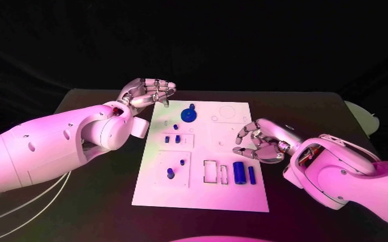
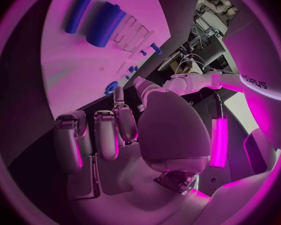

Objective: Assemble the parts on the task board

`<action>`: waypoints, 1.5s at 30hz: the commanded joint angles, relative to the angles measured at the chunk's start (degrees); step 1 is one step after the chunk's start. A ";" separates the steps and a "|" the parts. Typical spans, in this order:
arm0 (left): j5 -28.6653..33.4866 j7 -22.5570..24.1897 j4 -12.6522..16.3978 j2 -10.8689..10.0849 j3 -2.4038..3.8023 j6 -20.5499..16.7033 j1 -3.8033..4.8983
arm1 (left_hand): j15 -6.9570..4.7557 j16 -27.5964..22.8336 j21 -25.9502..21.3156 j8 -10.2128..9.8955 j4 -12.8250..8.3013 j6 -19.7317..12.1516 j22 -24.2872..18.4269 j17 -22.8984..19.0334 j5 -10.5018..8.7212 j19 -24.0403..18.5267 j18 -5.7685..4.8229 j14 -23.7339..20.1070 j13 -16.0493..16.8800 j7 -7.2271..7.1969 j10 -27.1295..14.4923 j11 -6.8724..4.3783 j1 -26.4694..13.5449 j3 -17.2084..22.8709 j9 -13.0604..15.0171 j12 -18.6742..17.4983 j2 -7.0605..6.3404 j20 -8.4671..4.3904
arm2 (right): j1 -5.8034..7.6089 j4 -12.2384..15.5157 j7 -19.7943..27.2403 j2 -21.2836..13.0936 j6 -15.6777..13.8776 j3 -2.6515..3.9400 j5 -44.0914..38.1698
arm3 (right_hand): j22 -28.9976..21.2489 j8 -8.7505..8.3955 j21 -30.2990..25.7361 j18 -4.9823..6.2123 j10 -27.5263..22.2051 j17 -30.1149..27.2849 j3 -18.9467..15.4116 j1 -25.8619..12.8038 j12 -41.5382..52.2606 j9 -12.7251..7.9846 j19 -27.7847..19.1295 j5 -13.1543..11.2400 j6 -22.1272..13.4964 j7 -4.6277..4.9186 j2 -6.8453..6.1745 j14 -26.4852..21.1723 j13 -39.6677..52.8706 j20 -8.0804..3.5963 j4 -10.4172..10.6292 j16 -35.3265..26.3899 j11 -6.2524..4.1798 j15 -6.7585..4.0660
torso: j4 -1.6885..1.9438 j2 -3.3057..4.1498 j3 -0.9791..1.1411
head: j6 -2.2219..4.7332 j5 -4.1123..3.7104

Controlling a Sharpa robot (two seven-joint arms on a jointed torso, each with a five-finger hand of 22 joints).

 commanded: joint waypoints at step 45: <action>0.51 0.32 0.35 -0.39 -0.19 1.06 0.04 | -0.03 -0.18 0.00 0.27 -0.06 -0.07 0.12 -0.16 0.12 -0.39 0.80 -0.30 -0.13 0.11 -0.62 0.00 -0.18 0.27 -0.07 0.32 0.03 0.08 | -8.34 -1.01 -17.27 4.79 2.05 -0.73 -10.64 | 15.06 2.17 0.20 -0.72 0.29 4.60 -5.97 -4.39 1.46 1.30 5.99 2.31 -1.23 -0.27 0.59 4.16 3.73 -0.53 0.36 0.97 -0.19 -0.49 | -0.86 -0.32 -0.06 | -1.19 -1.24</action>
